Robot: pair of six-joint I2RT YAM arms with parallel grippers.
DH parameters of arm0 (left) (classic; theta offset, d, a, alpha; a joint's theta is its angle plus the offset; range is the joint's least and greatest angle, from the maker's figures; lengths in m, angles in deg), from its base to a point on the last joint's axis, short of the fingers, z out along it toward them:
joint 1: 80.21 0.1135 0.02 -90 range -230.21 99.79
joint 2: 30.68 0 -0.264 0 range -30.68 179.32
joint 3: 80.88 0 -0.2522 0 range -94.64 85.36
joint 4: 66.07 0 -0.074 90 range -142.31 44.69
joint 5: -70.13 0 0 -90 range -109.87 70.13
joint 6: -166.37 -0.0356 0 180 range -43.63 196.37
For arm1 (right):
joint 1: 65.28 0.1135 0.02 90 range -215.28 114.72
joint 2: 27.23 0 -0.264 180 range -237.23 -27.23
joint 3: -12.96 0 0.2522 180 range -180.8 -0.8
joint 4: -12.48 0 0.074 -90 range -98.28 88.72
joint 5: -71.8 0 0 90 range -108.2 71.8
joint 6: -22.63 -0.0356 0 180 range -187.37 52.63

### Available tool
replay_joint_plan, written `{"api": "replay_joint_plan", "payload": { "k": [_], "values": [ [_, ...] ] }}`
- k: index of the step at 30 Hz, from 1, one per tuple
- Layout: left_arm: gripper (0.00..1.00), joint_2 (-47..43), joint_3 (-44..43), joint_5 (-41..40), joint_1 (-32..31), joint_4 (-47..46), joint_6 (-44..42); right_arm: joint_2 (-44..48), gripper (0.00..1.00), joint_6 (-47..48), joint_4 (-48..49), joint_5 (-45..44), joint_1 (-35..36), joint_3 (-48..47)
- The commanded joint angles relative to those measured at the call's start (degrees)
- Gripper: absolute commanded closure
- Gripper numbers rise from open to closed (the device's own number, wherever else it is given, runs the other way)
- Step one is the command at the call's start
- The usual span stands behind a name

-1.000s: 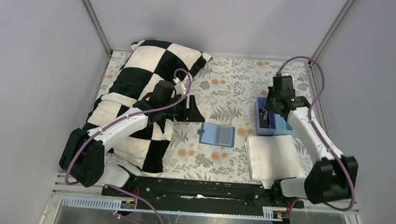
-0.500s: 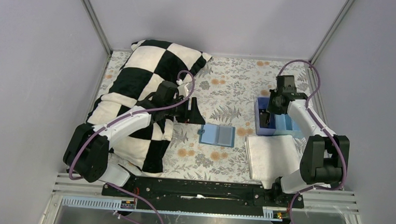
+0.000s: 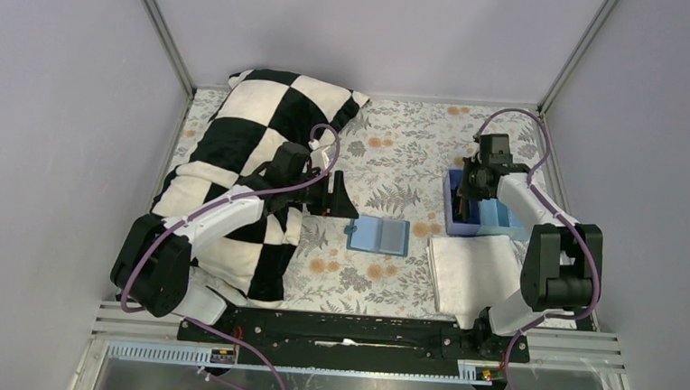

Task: Take the credit cards out of the card holder
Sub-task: Place the credit card in the storage box, then remove the credit card from the card holder.

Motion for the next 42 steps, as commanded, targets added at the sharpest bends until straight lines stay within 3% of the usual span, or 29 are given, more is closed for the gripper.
{"api": "replay_joint_plan", "payload": {
  "k": [1, 5, 10, 19, 22, 25, 30, 33, 42],
  "values": [
    [0.35, -1.74, 0.56, 1.17, 0.18, -2.93, 0.35, -0.73, 0.99, 0.70, 2.30, 1.52, -0.19, 0.22],
    [0.35, -2.11, 0.63, 0.76, 0.19, -2.41, 0.16, -1.26, 0.94, 0.82, 2.60, 1.37, -0.19, 0.50],
    [0.35, -2.03, 0.83, 0.80, 0.14, -2.00, 0.23, 0.45, 0.55, 0.62, 1.25, -1.74, -0.21, -0.04],
    [0.35, -1.48, 0.16, -0.14, -0.65, -1.82, 0.71, 11.91, 0.56, -0.20, -3.90, -5.98, -0.27, -3.91],
    [0.35, -0.35, -0.60, -1.14, -2.50, -1.90, 0.66, 14.73, 0.58, -3.47, -5.30, -0.38, -0.08, -3.86],
    [0.34, 1.98, -1.56, -3.06, -5.39, -2.68, 0.26, 18.02, 0.59, -9.93, -2.85, 5.18, 2.68, 1.13],
    [0.35, 6.23, -1.66, -4.25, -7.83, -7.65, 3.91, 20.69, 0.59, -20.57, 1.74, 2.52, 17.78, 9.79],
    [0.35, 8.87, -2.08, -6.08, -8.06, -8.16, 5.13, 20.92, 0.58, -26.86, 6.20, 1.72, 23.14, 15.58],
    [0.35, 15.84, -2.60, -8.74, -7.99, -9.78, 6.33, 16.95, 0.59, -31.40, 16.43, 4.99, 23.98, 24.71]
  ]
}}
